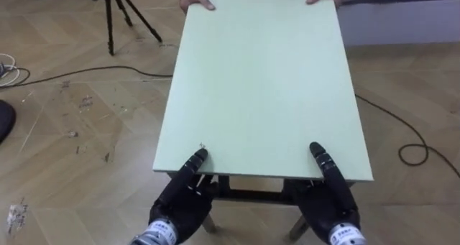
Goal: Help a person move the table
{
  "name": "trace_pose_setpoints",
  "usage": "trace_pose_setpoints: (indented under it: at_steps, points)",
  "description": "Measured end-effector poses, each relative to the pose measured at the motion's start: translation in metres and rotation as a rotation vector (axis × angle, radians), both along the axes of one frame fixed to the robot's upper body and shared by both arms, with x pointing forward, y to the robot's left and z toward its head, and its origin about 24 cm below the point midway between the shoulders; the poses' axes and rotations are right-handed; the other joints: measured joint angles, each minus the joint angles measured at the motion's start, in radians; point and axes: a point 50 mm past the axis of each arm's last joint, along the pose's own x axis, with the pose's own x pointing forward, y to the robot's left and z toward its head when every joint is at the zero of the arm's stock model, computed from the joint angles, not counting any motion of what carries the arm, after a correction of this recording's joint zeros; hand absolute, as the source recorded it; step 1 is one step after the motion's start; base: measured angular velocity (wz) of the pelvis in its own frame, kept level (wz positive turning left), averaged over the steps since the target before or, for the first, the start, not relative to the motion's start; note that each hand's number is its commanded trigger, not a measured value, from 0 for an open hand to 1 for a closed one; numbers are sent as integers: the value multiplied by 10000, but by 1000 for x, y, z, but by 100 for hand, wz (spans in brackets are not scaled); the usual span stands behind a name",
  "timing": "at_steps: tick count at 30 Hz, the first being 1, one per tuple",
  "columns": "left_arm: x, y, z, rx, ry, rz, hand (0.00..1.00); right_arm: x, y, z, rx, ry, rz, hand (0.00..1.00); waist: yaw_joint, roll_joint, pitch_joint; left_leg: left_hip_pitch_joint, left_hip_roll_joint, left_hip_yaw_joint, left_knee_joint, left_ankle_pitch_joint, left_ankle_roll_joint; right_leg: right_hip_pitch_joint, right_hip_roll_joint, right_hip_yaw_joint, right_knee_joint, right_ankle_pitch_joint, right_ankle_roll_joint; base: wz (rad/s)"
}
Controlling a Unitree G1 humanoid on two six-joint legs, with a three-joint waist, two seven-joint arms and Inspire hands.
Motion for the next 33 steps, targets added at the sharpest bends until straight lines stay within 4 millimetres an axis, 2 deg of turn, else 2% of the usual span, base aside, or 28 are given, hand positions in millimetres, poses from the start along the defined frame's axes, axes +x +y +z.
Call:
trace_pose_setpoints:
  at_steps: [1, 2, 3, 5, 7, 8, 9, 11, 12, 13, 14, 15, 17, 18, 19, 20, 21, 23, 24, 25, 26, 27, 28, 29, 30, 31, 32, 33]
  points:
    - [-2, -1, -1, 39, -17, -40, 100, -3, 0, -1, 87, 94, -75, 100, -31, -59, 9, 50, 6, 80, -123, 111, 32, 3, -166, 281, 1240, -566, 101, 26]
    - [-5, -1, -2, 146, -55, -66, 100, -5, 1, -2, 103, 146, -61, 100, 48, -93, 15, 83, -15, 131, -213, 221, 31, 6, -185, 664, 2236, -848, 157, 6]
    - [-6, 0, -2, 145, -88, -47, 100, -5, 1, -2, 98, 152, -40, 100, 78, -115, 18, 81, -40, 153, -254, 280, 35, 13, -184, 848, 2587, -922, 162, -10]
    - [-8, 1, -3, 234, -210, -1, 100, -5, 2, -2, 163, 182, -29, 100, 13, -272, 86, 57, -182, 120, -433, 479, 123, 11, -221, 1227, 3413, -981, 206, 10]
    - [-10, 2, -4, 280, -262, 16, 100, -6, 3, -3, 241, 298, 22, 100, -91, -451, 85, 22, -308, 14, -499, 575, 108, 90, -262, 1363, 4195, -1067, 145, 22]
    - [-10, 1, -3, 288, -280, 1, 100, -6, 3, -3, 242, 304, 19, 100, -91, -478, 87, -29, -309, 15, -497, 627, 102, 175, -233, 1374, 4249, -1165, 152, 15]
    - [-9, 1, -3, 261, -321, 10, 100, -5, 2, -2, 267, 276, 7, 100, -83, -524, 80, -193, -315, 38, -495, 714, 49, 356, -171, 1396, 4188, -1452, 188, 7]
    - [-8, 2, -2, 225, -387, 56, 100, -4, 3, -1, 364, 224, -21, 100, -41, -602, 95, -501, -291, 222, -520, 1138, 90, 773, 10, 1525, 3436, -2348, 346, 3]
    - [-8, 1, -2, 237, -394, 64, 100, -4, 3, -1, 397, 227, -36, 100, -16, -637, 88, -544, -284, 313, -548, 1212, 82, 873, 53, 1554, 3206, -2593, 328, 11]
    - [-8, 1, -2, 242, -418, 53, 100, -4, 3, 0, 414, 236, -51, 100, -46, -711, 76, -658, -243, 486, -559, 1335, 73, 1088, 73, 1578, 3047, -3011, 290, 27]
    - [-6, 1, -1, 243, -489, 28, 100, -3, 3, 1, 401, 237, -63, 100, -83, -811, 67, -754, -60, 1010, -586, 1487, 69, 1387, 58, 1762, 3158, -3457, 277, 38]
    - [-5, 1, 0, 284, -549, -4, 100, -3, 3, 1, 421, 214, -85, 100, -102, -891, 56, -801, 31, 1330, -635, 1581, 68, 1601, 38, 1792, 3189, -3671, 290, 44]
    - [4, -1, 7, 400, -962, -93, 100, 3, 3, 7, 455, -107, -230, 100, 163, -1045, 19, -1182, 427, 2228, -930, 2146, 40, 2143, 228, 2016, 2298, -4346, 432, 10]
    - [5, 1, 8, 428, -1060, -15, 100, 6, 5, 8, 468, -188, -200, 100, 267, -1044, 22, -1277, 507, 2259, -1049, 2383, -58, 2121, 417, 2067, 1802, -4419, 398, -52]
    - [6, 2, 10, 419, -1205, 61, 100, 8, 7, 9, 491, -243, -154, 100, 629, -1027, 12, -1365, 777, 2346, -1342, 2706, -287, 2123, 794, 2051, 1014, -4431, 320, -74]
    - [7, 3, 11, 438, -1343, 70, 100, 8, 9, 9, 578, -239, -138, 100, 972, -1005, -6, -1363, 1104, 2408, -1629, 3027, -438, 2171, 1271, 2064, 330, -4208, -191, -73]
    - [7, 4, 11, 446, -1399, 65, 100, 8, 10, 9, 613, -231, -125, 100, 1103, -983, -18, -1373, 1201, 2402, -1742, 3185, -511, 2189, 1466, 2041, 114, -4085, -352, -42]
    - [7, 10, 12, 624, -1609, -19, 100, 7, 15, 8, 853, -177, -131, 100, 1170, -980, -22, -1461, 1724, 2306, -2036, 3709, -675, 2116, 2099, 1819, -317, -3690, -741, -4]
    - [7, 11, 13, 658, -1625, 4, 100, 7, 16, 8, 896, -171, -115, 100, 1209, -969, -30, -1507, 1885, 2314, -2040, 3793, -728, 2052, 2229, 1791, -366, -3608, -849, -19]
    - [7, 13, 12, 735, -1654, 25, 100, 7, 18, 7, 945, -153, -123, 100, 1427, -942, -38, -1512, 2135, 2352, -2098, 3922, -847, 1957, 2438, 1781, -427, -3486, -1003, -34]
    - [5, 14, 11, 734, -1599, 56, 100, 5, 19, 5, 988, -53, -96, 100, 1451, -862, -124, -1485, 2295, 2287, -2207, 4045, -991, 1980, 2630, 1752, -589, -3347, -1113, -31]
    - [3, 14, 10, 732, -1565, 49, 100, 4, 19, 5, 976, -18, -91, 100, 1490, -814, -163, -1472, 2357, 2246, -2255, 4107, -1076, 1978, 2700, 1738, -616, -3295, -1160, -24]
    - [0, 14, 8, 753, -1467, 51, 100, 2, 19, 3, 944, 82, -91, 100, 1581, -736, -163, -1347, 2396, 2213, -2393, 4242, -1258, 1976, 2747, 1679, -585, -3242, -1239, -24]
    - [-2, 14, 7, 782, -1395, 67, 100, 2, 19, 1, 919, 132, -61, 100, 1655, -678, -172, -1276, 2430, 2182, -2462, 4329, -1345, 1975, 2751, 1573, -580, -3204, -1274, -49]
    - [-5, 14, 5, 762, -1280, 130, 100, 1, 19, 0, 855, 139, -13, 100, 1839, -545, -158, -1151, 2533, 2205, -2576, 4461, -1488, 1971, 2703, 1216, -600, -3128, -1342, -64]
    - [-8, 14, 3, 721, -1177, 195, 100, 0, 20, -1, 743, 127, 43, 100, 2061, -452, -164, -1039, 2555, 2044, -2641, 4546, -1663, 1922, 2610, 911, -619, -3066, -1417, -90]
    - [-11, 15, 2, 702, -1096, 255, 100, -1, 20, -1, 678, 138, 142, 100, 2181, -437, -158, -1028, 2565, 1846, -2140, 4298, -1778, 1880, 2406, 540, -657, -2984, -1478, -80]
    - [-12, 16, 1, 665, -1031, 307, 100, -1, 20, -1, 634, 136, 206, 100, 2280, -425, -150, -1075, 2570, 1733, -1609, 3964, -1791, 1884, 2333, 411, -740, -2907, -1505, -90]
